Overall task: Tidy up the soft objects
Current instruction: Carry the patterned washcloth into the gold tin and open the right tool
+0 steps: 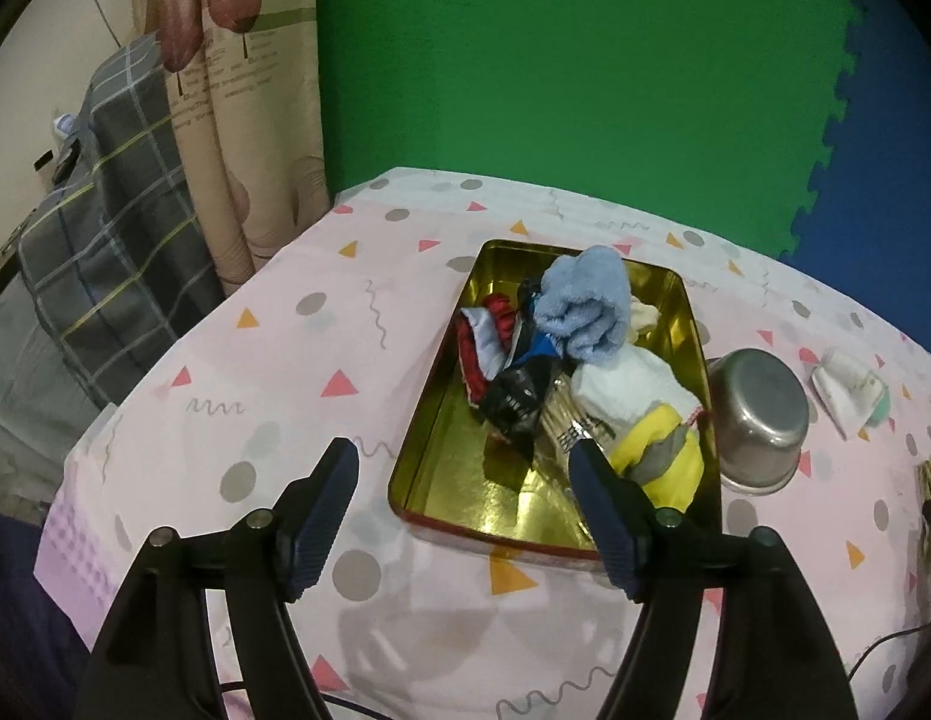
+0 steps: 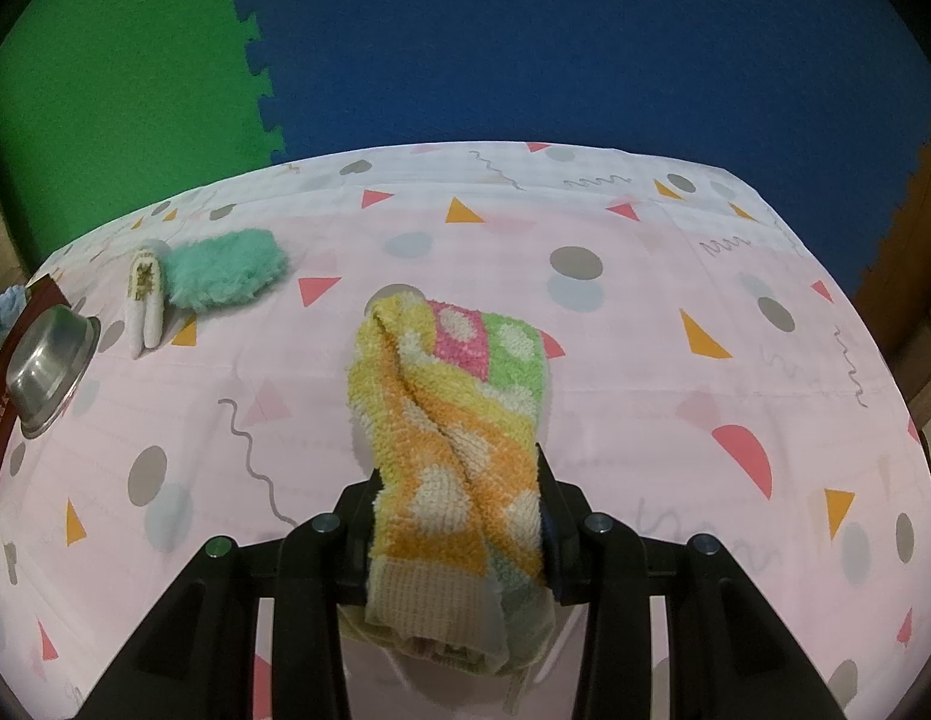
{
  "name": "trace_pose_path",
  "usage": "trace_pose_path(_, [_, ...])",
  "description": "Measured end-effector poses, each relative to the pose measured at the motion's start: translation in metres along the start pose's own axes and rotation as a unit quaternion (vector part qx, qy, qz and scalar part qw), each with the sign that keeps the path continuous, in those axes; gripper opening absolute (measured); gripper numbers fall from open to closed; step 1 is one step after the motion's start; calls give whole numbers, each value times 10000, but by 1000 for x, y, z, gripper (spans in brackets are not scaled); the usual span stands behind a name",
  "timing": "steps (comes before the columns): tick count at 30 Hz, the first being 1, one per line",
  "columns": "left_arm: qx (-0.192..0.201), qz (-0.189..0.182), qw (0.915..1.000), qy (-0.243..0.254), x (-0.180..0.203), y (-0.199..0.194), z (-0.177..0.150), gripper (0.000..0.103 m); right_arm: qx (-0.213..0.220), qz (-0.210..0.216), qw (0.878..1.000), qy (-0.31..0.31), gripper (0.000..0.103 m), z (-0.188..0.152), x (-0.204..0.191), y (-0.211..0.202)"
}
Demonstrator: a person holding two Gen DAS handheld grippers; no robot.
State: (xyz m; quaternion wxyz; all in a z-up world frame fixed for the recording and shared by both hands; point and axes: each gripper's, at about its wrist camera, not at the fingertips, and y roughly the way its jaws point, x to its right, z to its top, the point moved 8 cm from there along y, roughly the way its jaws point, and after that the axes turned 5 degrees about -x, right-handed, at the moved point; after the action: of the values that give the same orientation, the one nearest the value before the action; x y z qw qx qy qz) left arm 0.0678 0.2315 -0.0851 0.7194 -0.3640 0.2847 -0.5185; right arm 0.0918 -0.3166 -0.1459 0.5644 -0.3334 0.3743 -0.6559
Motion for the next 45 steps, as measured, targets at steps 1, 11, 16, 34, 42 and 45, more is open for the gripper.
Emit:
trace_pose_path(1, [5, 24, 10000, -41, -2, 1, -1, 70, 4, -35, 10000, 0, 38, 0, -1, 0])
trace_pose_path(11, [-47, 256, 9974, -667, -34, 14, -11, 71, 132, 147, 9996, -196, 35, 4, -39, -28])
trace_pose_path(16, [-7, 490, 9961, -732, -49, 15, -13, 73, 244, 554, 9974, -384, 35, 20, -87, -49])
trace_pose_path(34, [-151, 725, 9897, -1221, -96, 23, -14, 75, 191, 2066, 9578, -1989, 35, 26, -328, -94])
trace_pose_path(42, [-129, 761, 9881, -1330, -102, 25, -14, 75, 94, 2120, 9455, -2469, 35, 29, -395, -79])
trace_pose_path(45, [-167, 727, 9881, -1349, -103, 28, -15, 76, 55, 2080, 9438, -2570, 35, 33, -413, -69])
